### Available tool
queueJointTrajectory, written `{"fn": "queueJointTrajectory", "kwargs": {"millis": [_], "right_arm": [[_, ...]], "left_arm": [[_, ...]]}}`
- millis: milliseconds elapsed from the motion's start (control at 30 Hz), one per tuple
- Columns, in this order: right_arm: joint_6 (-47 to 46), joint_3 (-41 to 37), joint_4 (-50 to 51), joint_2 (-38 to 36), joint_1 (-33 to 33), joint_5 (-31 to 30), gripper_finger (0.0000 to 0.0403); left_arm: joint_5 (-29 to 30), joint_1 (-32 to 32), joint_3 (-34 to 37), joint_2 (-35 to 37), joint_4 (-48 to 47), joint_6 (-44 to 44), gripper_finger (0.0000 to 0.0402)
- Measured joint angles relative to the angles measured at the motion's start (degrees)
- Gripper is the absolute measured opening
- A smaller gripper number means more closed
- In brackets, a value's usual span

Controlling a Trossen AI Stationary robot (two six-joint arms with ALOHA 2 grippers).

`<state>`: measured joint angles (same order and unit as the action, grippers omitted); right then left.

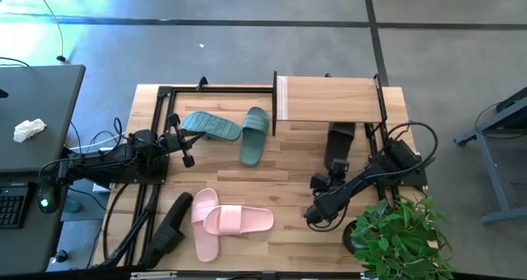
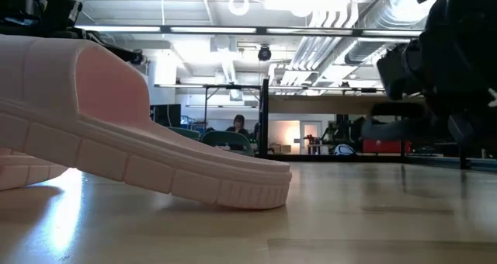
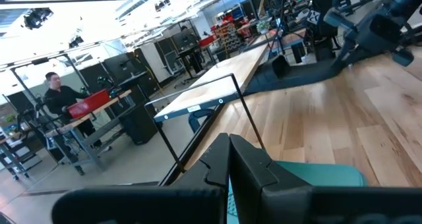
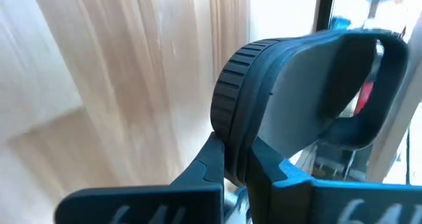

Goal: Pick and place slides into the shelf
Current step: Put the right black slipper under the shelf

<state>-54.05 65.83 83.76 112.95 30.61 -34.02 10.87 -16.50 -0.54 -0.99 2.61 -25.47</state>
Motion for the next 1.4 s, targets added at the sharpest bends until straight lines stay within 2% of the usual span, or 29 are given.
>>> {"fn": "queueJointTrajectory", "kwargs": {"millis": [67, 267, 533, 700, 1033, 1400], "right_arm": [[1.83, -1.80, -2.00, -0.01, -0.66, -1.64, 0.0003], [3.80, -8.75, -7.18, 0.00, -3.09, 0.44, 0.0003], [5.04, -12.22, -10.92, -0.68, -5.64, 0.11, 0.0001], [6.15, -15.36, -17.62, -4.66, -8.68, 0.02, 0.0001], [8.67, -21.38, -19.75, -13.16, -13.73, -0.75, 0.0000], [16.33, -23.63, -24.78, -13.97, -18.79, -2.77, 0.0000]], "left_arm": [[0.12, -0.01, 0.00, 0.00, 0.00, 0.00, 0.0001], [0.12, -0.01, -0.02, 0.00, 0.04, 0.00, 0.0001], [0.36, 0.01, 0.00, 0.00, 0.09, -1.32, 0.0001], [0.36, 0.00, 0.00, 0.00, 0.09, -1.51, 0.0001], [0.36, 0.01, 0.00, 0.00, 0.09, -1.51, 0.0001], [0.31, 0.00, -0.01, 0.02, 0.07, -1.62, 0.0001]]}}
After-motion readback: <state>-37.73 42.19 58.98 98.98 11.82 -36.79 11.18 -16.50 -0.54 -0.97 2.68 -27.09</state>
